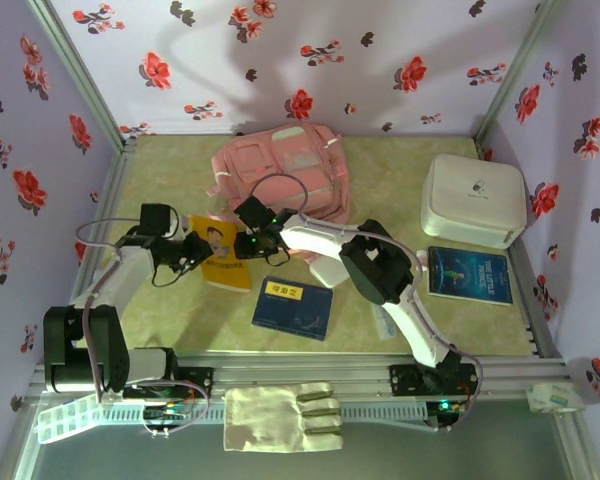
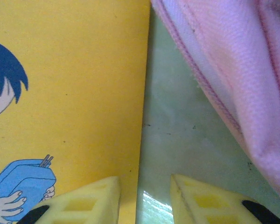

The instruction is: Pack the student bag

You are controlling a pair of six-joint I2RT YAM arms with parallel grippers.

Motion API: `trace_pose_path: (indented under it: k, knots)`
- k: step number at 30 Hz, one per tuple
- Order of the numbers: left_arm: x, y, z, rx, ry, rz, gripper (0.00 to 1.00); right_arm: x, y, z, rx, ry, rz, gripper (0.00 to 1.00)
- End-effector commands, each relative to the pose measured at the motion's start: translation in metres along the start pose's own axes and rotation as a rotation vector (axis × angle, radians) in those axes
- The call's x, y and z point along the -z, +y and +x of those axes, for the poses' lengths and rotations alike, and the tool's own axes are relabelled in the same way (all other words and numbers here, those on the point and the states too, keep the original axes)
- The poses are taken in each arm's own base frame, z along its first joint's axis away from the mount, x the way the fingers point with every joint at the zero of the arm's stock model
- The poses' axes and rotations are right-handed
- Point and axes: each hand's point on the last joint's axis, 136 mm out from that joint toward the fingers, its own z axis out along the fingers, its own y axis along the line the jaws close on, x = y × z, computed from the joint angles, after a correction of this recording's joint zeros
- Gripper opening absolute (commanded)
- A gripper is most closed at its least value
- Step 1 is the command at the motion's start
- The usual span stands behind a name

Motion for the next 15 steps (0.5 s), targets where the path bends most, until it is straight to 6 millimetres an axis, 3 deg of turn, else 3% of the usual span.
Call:
trace_pose_path:
  k: [1, 4, 6, 8, 12, 15]
  knots:
    - [0.022, -0.014, -0.016, -0.045, -0.068, -0.012, 0.00, 0.036, 0.024, -0.011, -0.025, -0.030, -0.092, 0.35]
    - [0.041, -0.022, -0.026, -0.055, -0.131, -0.020, 0.00, 0.074, 0.042, -0.031, -0.030, -0.161, -0.193, 0.44]
    - [0.052, -0.030, -0.032, -0.059, -0.166, -0.002, 0.00, 0.098, 0.043, -0.042, -0.046, -0.243, -0.228, 0.48]
    - [0.063, -0.042, -0.040, -0.060, -0.203, 0.027, 0.00, 0.115, 0.035, -0.048, -0.080, -0.295, -0.250, 0.52]
    - [0.082, -0.077, -0.061, -0.055, -0.292, 0.140, 0.00, 0.150, 0.015, -0.056, -0.149, -0.409, -0.304, 0.73]
    - [0.089, -0.108, -0.077, -0.016, -0.350, 0.269, 0.00, 0.178, 0.003, -0.061, -0.203, -0.479, -0.350, 0.82]
